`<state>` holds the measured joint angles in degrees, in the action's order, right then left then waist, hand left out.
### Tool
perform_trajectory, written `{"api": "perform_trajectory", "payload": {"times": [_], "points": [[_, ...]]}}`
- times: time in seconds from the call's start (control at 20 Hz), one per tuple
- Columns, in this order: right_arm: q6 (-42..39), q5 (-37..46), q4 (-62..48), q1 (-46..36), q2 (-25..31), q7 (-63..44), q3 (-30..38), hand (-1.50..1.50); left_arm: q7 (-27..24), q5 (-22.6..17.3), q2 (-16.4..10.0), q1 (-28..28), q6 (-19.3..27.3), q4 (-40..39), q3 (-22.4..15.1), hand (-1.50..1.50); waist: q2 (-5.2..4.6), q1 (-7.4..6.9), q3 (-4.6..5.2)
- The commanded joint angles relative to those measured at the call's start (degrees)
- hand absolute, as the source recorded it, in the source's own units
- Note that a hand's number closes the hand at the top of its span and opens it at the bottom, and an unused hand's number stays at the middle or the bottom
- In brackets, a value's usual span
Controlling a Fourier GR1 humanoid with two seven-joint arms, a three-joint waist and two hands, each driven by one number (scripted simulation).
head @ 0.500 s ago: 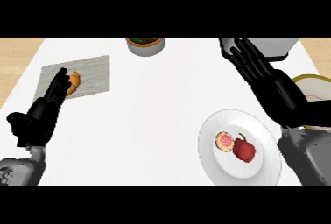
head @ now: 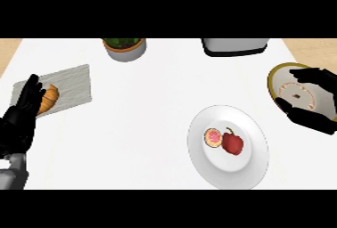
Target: Pick the bell pepper from the plate and place it in the bowl
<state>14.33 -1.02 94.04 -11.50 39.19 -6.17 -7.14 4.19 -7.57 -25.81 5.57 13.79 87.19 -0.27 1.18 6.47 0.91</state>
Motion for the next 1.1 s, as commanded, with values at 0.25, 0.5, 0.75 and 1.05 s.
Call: {"api": "perform_trajectory", "payload": {"times": [0.25,0.5,0.75,1.05], "points": [[25.9,25.1,6.2,24.4,-4.8,-5.1,-5.2,-1.5,1.3,-2.7,-0.2,-2.8,0.0,0.3,3.0,0.0,0.48,1.48,-0.52],[33.9,39.1,17.3,36.7,-8.9,-15.5,-8.6,-1.5,0.4,-1.9,1.1,-3.7,-0.3,2.6,1.1,0.0,-0.32,-1.85,-0.48],[27.4,56.1,29.3,41.6,-13.5,-29.7,-9.3,-1.5,0.5,-0.5,1.9,0.0,-1.3,0.7,-0.8,0.0,-1.14,-4.64,-0.56],[4.1,64.2,43.0,38.8,-14.0,-45.1,-10.4,-1.5,1.9,-2.0,1.0,2.1,-3.9,0.3,0.3,0.0,-1.38,-6.42,-0.64]]}}
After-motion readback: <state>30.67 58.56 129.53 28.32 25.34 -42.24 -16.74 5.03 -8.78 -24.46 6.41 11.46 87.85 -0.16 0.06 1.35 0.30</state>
